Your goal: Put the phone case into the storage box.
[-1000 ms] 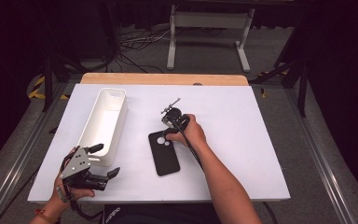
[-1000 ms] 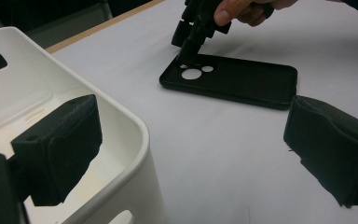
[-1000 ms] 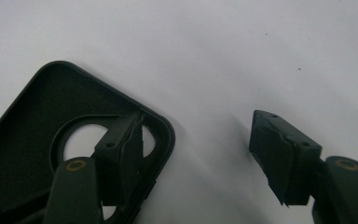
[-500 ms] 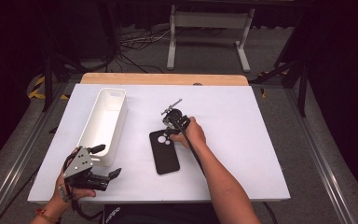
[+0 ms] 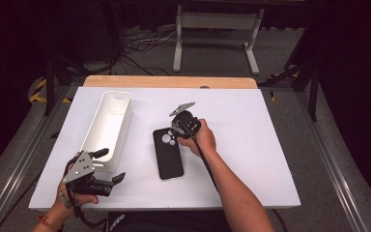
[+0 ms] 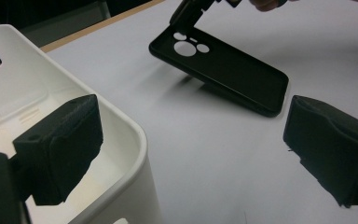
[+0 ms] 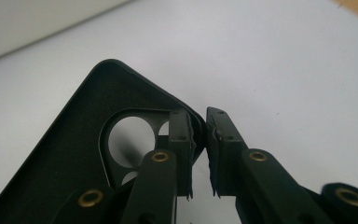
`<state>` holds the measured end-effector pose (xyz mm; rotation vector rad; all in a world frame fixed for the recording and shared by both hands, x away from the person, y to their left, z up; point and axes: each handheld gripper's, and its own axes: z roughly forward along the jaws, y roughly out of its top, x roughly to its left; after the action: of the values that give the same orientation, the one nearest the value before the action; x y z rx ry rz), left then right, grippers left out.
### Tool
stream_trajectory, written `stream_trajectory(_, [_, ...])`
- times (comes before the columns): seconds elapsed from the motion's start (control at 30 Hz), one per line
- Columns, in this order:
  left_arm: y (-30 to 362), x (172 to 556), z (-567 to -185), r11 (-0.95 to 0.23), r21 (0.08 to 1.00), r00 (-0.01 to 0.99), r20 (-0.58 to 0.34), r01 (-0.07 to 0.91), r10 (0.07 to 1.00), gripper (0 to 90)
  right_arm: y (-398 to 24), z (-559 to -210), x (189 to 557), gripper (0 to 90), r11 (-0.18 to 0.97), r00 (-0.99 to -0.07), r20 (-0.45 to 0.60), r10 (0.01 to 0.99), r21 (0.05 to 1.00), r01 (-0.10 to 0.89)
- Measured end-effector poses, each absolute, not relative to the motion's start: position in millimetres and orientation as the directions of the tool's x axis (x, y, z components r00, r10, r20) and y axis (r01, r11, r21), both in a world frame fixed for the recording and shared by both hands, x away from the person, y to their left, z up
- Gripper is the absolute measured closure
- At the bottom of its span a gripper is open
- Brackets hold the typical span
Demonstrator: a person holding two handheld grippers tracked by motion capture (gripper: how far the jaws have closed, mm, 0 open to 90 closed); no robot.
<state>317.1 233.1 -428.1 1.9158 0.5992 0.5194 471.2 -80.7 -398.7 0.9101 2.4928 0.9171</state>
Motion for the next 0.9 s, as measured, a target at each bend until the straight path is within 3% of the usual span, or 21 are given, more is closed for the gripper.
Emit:
stream_trajectory(0.47, [231.5,315.5,-415.3,-0.316,0.933,0.787,0.064,0.171,0.614,6.1,-105.9,-359.7,396.0,81.7,0.495,-0.666,-0.276,0.693,0.853,0.162])
stream_trajectory(0.9, [197.5,328.8,-382.5,-0.28,0.953,0.808,0.074,0.116,0.585,8.2,-115.0,-343.6,368.0,81.7,0.495,-0.614,-0.381,0.692,0.869,0.019])
